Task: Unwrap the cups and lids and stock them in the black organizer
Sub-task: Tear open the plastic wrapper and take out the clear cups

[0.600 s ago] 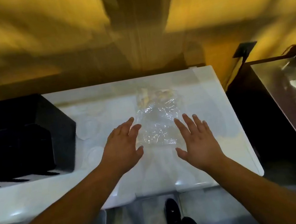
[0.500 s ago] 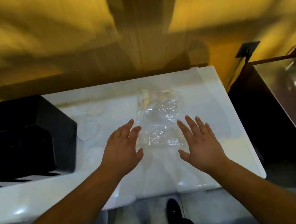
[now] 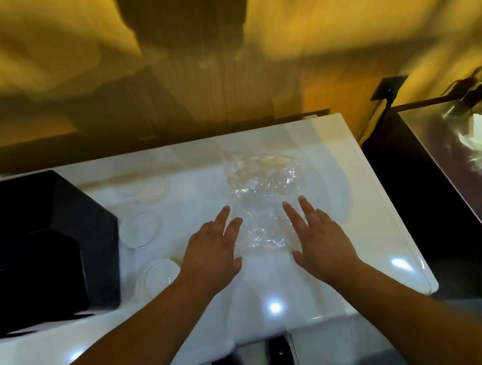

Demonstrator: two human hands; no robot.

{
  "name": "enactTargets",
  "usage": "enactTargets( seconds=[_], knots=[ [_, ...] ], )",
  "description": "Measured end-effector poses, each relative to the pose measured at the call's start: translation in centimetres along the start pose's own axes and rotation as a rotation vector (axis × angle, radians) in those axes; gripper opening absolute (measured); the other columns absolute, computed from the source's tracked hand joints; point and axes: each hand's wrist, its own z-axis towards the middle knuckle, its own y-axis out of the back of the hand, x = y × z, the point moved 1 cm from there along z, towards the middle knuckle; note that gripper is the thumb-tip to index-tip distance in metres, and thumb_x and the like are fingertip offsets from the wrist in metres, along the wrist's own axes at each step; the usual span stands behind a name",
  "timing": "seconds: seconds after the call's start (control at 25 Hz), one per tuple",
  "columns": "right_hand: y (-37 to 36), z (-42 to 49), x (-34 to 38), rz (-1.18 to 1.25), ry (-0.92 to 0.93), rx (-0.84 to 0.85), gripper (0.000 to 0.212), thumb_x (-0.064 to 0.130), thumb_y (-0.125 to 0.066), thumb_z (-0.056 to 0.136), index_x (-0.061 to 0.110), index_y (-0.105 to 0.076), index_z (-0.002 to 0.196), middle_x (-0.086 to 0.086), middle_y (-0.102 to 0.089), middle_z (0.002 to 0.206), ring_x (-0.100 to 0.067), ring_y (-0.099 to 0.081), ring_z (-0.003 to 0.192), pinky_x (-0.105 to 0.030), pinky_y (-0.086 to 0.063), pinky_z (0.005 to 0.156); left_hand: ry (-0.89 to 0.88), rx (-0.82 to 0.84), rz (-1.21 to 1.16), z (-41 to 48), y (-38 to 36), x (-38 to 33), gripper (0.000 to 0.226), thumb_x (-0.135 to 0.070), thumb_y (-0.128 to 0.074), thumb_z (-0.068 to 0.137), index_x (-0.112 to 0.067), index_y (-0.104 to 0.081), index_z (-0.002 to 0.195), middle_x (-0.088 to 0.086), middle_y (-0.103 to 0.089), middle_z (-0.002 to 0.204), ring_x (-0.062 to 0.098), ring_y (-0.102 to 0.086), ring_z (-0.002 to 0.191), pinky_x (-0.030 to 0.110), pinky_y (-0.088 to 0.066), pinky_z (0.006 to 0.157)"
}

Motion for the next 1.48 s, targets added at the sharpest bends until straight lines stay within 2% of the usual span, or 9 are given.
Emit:
enactTargets(
  seconds=[0.16, 0.28, 0.4, 0.56, 0.72, 0.92, 1.12, 1.28, 1.48],
  knots=[
    [-0.3, 0.1, 0.6, 0.009, -0.059, 0.021, 0.088, 0.029, -0.06, 0.098, 0.027, -0.007, 0.168, -0.012, -0.013, 0.175, -0.037, -0.056, 0.123, -0.043, -0.056, 0.088, -0.057, 0.011, 0.022, 0.9, 0.0, 0.8, 0.077, -0.041, -0.062, 0.094, -0.026, -0.026, 0.16, 0.005, -0.007, 0.175, 0.031, -0.053, 0.126, 0.042, -0.051, 0.095],
    [-0.2, 0.1, 0.9, 0.03, -0.066, 0.01, 0.069, 0.018, -0.051, 0.102, 0.024, -0.025, 0.165, -0.007, -0.031, 0.171, -0.033, -0.058, 0.126, -0.041, -0.057, 0.089, -0.087, -0.043, -0.004, 0.9, 0.1, 1.0, 0.055, -0.031, -0.061, 0.094, -0.018, -0.049, 0.146, 0.01, -0.035, 0.166, 0.034, -0.061, 0.115, 0.042, -0.051, 0.088],
    [1.2, 0.3, 0.6, 0.115, -0.061, -0.072, 0.044, 0.015, -0.059, 0.097, 0.02, -0.063, 0.14, -0.004, -0.066, 0.14, -0.033, -0.065, 0.115, -0.04, -0.057, 0.086, -0.131, -0.139, 0.02, 0.7, 1.5, 1.4, 0.023, -0.025, -0.058, 0.09, -0.01, -0.071, 0.104, 0.012, -0.073, 0.107, 0.036, -0.067, 0.089, 0.043, -0.047, 0.086],
    [4.8, 0.5, 0.1, 0.297, -0.033, -0.337, 0.013, 0.011, -0.074, 0.089, 0.014, -0.077, 0.102, -0.004, -0.078, 0.1, -0.033, -0.069, 0.088, -0.039, -0.056, 0.072, -0.056, -0.365, -0.011, 0.3, 5.4, 2.3, 0.014, -0.024, -0.067, 0.083, -0.014, -0.069, 0.073, 0.003, -0.065, 0.063, 0.029, -0.06, 0.065, 0.04, -0.045, 0.079],
    [9.6, 3.1, -0.1, 0.494, -0.099, -0.417, 0.013, 0.025, -0.076, 0.094, 0.017, -0.079, 0.103, 0.001, -0.077, 0.104, -0.022, -0.064, 0.096, -0.029, -0.044, 0.084, 0.024, -0.481, -0.033, 1.1, 10.4, 2.1, 0.017, -0.033, -0.068, 0.085, -0.018, -0.076, 0.088, 0.003, -0.074, 0.08, 0.028, -0.067, 0.079, 0.04, -0.046, 0.087],
    [14.5, 6.1, 0.4, 0.804, -0.146, -0.315, 0.013, 0.043, -0.07, 0.095, 0.032, -0.072, 0.089, 0.018, -0.068, 0.087, -0.005, -0.064, 0.081, -0.017, -0.046, 0.068, -0.045, -0.309, -0.024, 3.3, 16.2, -0.1, 0.061, -0.061, -0.07, 0.085, -0.027, -0.06, 0.135, 0.001, -0.069, 0.134, 0.026, -0.063, 0.12, 0.045, -0.048, 0.104],
    [17.3, 6.1, 0.0, 0.959, -0.045, -0.176, 0.027, 0.057, -0.066, 0.087, 0.032, -0.076, 0.089, 0.012, -0.075, 0.09, -0.008, -0.069, 0.085, -0.037, -0.06, 0.079, -0.09, -0.256, -0.35, 4.7, 19.1, -2.5, 0.014, -0.043, -0.063, 0.099, -0.03, -0.07, 0.1, -0.009, -0.074, 0.095, 0.015, -0.066, 0.087, 0.033, -0.053, 0.071],
    [16.8, 4.6, -2.0, 1.053, 0.001, 0.041, 0.024, 0.051, -0.08, 0.081, 0.042, -0.071, 0.101, 0.017, -0.077, 0.105, -0.007, -0.072, 0.099, -0.037, -0.058, 0.093, -0.097, -0.194, -0.51, 4.3, 21.0, -2.9, 0.012, -0.036, -0.068, 0.098, -0.034, -0.068, 0.086, -0.018, -0.071, 0.079, -0.001, -0.064, 0.077, 0.027, -0.05, 0.065],
    [16.7, 4.0, -1.4, 1.159, 0.03, -0.031, 0.012, 0.042, -0.075, 0.091, 0.031, -0.079, 0.09, 0.007, -0.081, 0.096, -0.011, -0.076, 0.095, -0.04, -0.056, 0.093, -0.087, -0.185, -0.427, 4.0, 23.0, -2.8, 0.014, -0.041, -0.071, 0.095, -0.035, -0.063, 0.086, -0.013, -0.07, 0.086, 0.007, -0.063, 0.077, 0.028, -0.045, 0.061]
  ],
)
